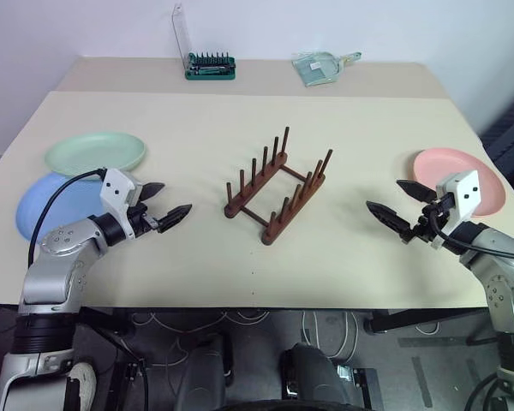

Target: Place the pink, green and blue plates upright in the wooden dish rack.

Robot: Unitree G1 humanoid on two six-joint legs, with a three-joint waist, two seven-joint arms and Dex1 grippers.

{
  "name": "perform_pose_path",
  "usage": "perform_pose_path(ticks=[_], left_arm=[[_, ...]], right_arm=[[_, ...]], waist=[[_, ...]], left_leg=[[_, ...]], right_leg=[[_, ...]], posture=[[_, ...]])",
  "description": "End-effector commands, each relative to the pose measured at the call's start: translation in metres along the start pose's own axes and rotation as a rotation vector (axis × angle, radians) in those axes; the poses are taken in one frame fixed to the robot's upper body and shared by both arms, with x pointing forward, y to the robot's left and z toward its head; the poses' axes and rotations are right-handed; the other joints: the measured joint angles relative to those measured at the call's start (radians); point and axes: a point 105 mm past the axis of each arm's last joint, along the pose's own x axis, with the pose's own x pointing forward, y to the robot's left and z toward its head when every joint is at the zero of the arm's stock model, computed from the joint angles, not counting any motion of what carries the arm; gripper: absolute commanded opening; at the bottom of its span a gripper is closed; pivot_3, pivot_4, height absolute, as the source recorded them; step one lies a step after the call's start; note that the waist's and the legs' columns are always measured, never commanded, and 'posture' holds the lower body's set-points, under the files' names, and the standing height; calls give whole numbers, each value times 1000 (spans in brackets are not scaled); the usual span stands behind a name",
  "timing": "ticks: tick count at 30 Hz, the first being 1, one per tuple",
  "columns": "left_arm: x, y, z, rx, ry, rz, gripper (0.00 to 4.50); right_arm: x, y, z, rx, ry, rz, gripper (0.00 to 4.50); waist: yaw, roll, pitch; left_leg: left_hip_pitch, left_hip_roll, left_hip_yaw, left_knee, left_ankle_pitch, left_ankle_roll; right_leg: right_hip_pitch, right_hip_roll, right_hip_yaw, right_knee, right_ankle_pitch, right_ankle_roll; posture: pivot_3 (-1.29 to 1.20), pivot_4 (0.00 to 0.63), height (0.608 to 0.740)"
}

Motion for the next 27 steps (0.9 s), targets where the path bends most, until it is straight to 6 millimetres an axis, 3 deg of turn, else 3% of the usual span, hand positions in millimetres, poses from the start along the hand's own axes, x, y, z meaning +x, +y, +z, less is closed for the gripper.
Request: perform_pose_path(ticks=[1, 11, 18, 22, 27], left_arm=[[-6, -1, 11, 21, -29, 11, 4500], [-8, -22, 8, 14, -20, -53, 4500], [-8, -72, -7, -20, 63, -295, 4500], [11, -107, -9, -13, 67, -447, 4500], [32, -130, -16, 11, 79, -507, 4500]], right_arm=[[4, 0, 10, -26, -39, 3, 4464], [0, -1, 9, -47, 2, 18, 4464], [-6, 9, 7, -47, 10, 27, 4464], [-12, 16, 6, -40, 12, 18, 4464], [-17, 24, 4, -31, 6, 0, 4464]], waist=[[0, 0, 0], [1, 0, 0], [3, 0, 0], [6, 0, 0], [5, 2, -1]], left_leg=[[0, 0, 0, 0, 0, 0], [0, 0, 0, 0, 0, 0], [0, 0, 0, 0, -1, 2], [0, 0, 0, 0, -2, 4], [0, 0, 0, 0, -2, 4]], right_leg=[[0, 0, 0, 0, 0, 0], [0, 0, 0, 0, 0, 0], [0, -1, 1, 0, 0, 0], [1, -1, 1, 0, 0, 0], [1, 0, 1, -1, 0, 0]], posture=[[0, 150, 732], [0, 150, 732], [0, 150, 732], [0, 150, 732], [0, 150, 732]])
